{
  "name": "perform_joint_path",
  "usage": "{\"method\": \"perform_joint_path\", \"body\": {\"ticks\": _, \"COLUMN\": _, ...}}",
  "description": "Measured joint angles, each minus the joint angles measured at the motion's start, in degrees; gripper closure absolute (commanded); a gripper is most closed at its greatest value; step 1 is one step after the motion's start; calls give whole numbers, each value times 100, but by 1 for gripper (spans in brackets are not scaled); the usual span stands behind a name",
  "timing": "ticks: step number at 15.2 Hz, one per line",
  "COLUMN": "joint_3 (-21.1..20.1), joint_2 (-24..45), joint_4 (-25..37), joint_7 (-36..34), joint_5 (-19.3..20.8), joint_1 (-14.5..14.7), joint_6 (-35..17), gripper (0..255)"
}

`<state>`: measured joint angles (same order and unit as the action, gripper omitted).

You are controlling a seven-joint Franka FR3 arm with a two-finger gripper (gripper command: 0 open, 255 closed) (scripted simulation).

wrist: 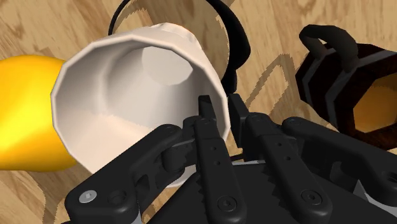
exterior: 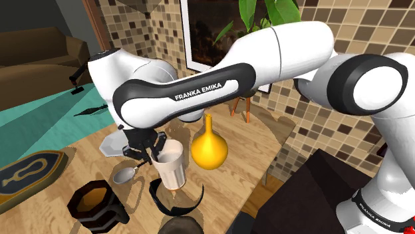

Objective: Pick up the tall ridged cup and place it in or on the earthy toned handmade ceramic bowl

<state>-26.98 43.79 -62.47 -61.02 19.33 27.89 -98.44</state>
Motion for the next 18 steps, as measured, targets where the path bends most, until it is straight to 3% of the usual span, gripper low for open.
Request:
{"method": "perform_joint_path", "body": {"ticks": 3, "joint_3": -19, "joint_2": -58, "joint_4": 145, "joint_7": -8, "joint_5": -23, "joint_1": 44, "joint_6": 197, "gripper": 255}}
{"method": "perform_joint_path", "body": {"ticks": 5, "joint_3": -92, "joint_2": -311, "joint_4": -190, "joint_7": -170, "joint_5": -79, "joint_1": 57, "joint_6": 133, "gripper": 255}}
{"method": "perform_joint_path", "body": {"ticks": 15, "joint_3": -416, "joint_2": -1001, "joint_4": -673, "joint_7": -1105, "joint_5": -261, "joint_1": 627, "joint_6": 375, "gripper": 255}}
{"method": "perform_joint_path", "body": {"ticks": 18, "joint_3": -491, "joint_2": -1017, "joint_4": -481, "joint_7": -1410, "joint_5": -261, "joint_1": 925, "joint_6": 589, "gripper": 255}}
